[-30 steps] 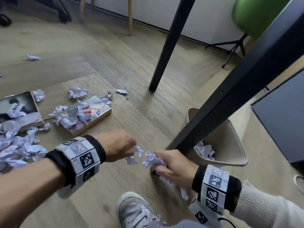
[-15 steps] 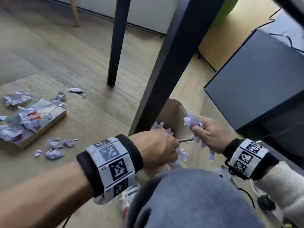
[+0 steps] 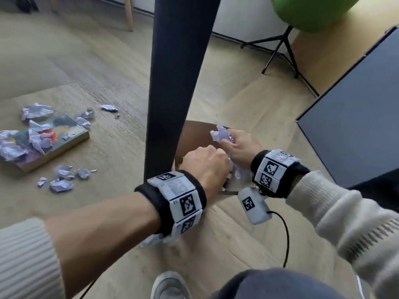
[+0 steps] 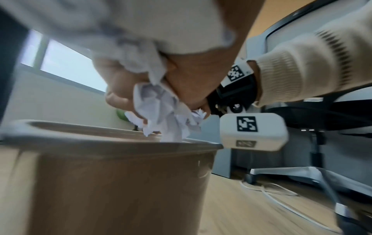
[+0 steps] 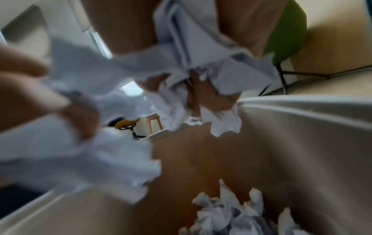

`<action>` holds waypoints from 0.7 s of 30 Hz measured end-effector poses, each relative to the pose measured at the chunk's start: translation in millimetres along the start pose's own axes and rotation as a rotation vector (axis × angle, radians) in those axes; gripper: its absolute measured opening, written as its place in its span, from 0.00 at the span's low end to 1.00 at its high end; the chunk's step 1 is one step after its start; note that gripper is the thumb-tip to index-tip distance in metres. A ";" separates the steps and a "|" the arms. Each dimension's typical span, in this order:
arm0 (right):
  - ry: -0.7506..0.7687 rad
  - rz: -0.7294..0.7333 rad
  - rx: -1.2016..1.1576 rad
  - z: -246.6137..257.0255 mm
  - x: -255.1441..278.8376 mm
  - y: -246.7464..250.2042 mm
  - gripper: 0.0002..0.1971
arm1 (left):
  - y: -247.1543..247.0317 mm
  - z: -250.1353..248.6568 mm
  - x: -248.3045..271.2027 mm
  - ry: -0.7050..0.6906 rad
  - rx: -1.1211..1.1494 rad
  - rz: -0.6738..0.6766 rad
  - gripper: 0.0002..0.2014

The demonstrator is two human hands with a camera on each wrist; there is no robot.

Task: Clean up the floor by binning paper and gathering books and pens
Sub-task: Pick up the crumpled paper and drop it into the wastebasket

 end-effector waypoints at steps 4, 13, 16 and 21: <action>-0.024 0.000 0.022 -6.3 -13.9 -10.3 0.13 | -13.0 -5.5 -32.7 0.105 -0.060 -0.004 0.11; -0.013 0.153 -0.032 -7.2 -12.1 -3.5 0.22 | -44.5 29.9 -55.6 0.416 0.150 0.079 0.33; 0.024 0.077 -0.068 -12.1 -12.3 -2.8 0.22 | -37.0 35.8 -56.9 0.352 0.119 0.029 0.26; 0.120 0.013 0.005 -8.4 8.5 1.5 0.21 | -17.0 40.4 -58.3 0.334 0.150 -0.140 0.18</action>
Point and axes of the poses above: each hand's wrist, its own x-axis away from the middle knuckle, its own y-axis out of the back of the hand, z = x × y, the point moved 3 cm from there along -x, towards the middle knuckle, and after that the axes turned 10 degrees about x, right-handed, at the moved point
